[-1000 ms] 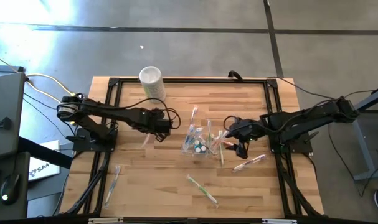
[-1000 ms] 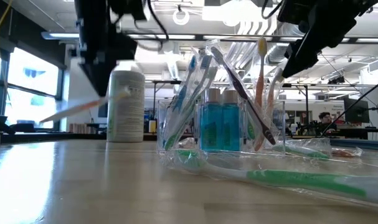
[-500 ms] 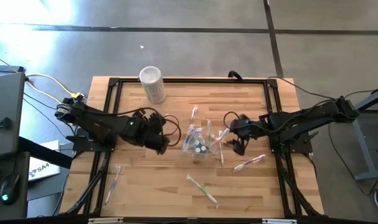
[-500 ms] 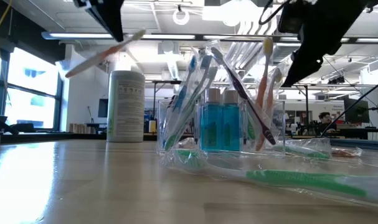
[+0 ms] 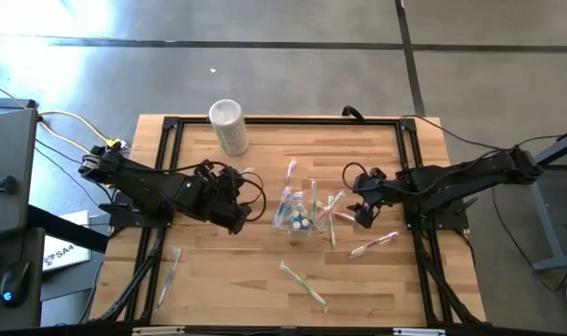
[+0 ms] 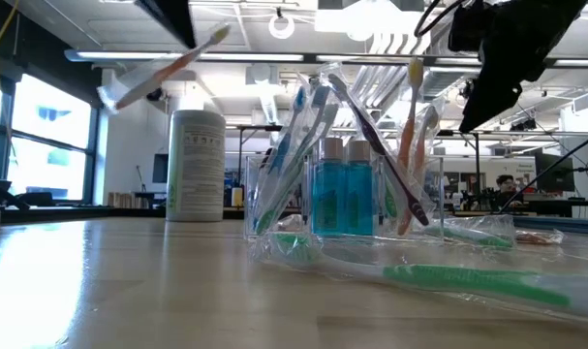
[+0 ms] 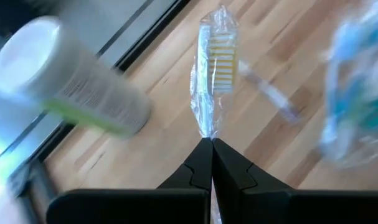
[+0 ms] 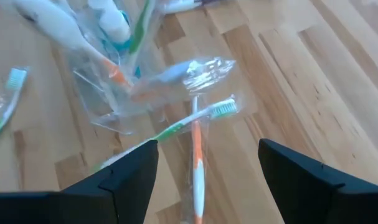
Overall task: Pick & Place toothbrushing station
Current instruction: Put the orange toothbrush into the left section of the transparent organizer
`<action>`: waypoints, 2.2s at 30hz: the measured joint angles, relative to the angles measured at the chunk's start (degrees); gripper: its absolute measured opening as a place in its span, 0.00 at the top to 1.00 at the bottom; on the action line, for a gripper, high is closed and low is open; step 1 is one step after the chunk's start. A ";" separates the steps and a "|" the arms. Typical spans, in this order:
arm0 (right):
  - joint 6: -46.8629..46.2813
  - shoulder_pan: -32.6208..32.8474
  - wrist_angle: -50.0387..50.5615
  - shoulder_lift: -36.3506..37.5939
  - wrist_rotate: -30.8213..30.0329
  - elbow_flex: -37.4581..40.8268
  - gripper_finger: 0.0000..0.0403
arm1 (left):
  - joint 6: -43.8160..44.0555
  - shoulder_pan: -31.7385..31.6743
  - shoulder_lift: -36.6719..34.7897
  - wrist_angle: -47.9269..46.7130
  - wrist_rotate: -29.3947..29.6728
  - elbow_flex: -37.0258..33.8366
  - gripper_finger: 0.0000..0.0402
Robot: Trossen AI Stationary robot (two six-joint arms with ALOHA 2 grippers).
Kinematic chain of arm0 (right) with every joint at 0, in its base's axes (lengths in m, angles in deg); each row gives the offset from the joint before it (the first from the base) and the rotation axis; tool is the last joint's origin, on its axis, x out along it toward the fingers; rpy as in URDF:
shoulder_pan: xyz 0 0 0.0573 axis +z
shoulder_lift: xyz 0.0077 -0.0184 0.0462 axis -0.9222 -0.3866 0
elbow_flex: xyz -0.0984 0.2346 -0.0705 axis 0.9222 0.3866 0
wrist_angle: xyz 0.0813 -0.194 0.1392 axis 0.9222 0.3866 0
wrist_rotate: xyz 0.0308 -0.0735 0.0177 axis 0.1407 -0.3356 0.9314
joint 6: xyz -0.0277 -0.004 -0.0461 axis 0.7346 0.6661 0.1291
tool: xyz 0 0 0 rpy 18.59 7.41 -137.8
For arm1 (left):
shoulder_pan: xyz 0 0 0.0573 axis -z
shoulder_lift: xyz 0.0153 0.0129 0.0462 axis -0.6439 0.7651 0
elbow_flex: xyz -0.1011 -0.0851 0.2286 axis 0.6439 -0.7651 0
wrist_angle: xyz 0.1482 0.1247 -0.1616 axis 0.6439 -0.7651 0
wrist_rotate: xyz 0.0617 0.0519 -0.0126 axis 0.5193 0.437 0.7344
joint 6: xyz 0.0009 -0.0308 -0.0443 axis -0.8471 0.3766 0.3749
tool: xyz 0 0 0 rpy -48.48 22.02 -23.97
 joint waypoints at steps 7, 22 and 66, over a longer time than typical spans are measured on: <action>2.59 0.82 -2.94 5.12 -1.05 0.00 0.33 | -25.23 1.64 -0.87 24.57 -5.30 0.02 1.00; 4.92 12.72 -2.47 15.13 -17.34 0.00 0.33 | -54.27 0.48 -1.53 65.74 -20.63 -10.95 1.00; -0.49 25.09 -3.89 13.05 -30.38 0.00 0.33 | -48.10 -10.65 -2.26 124.61 -29.95 -52.27 1.00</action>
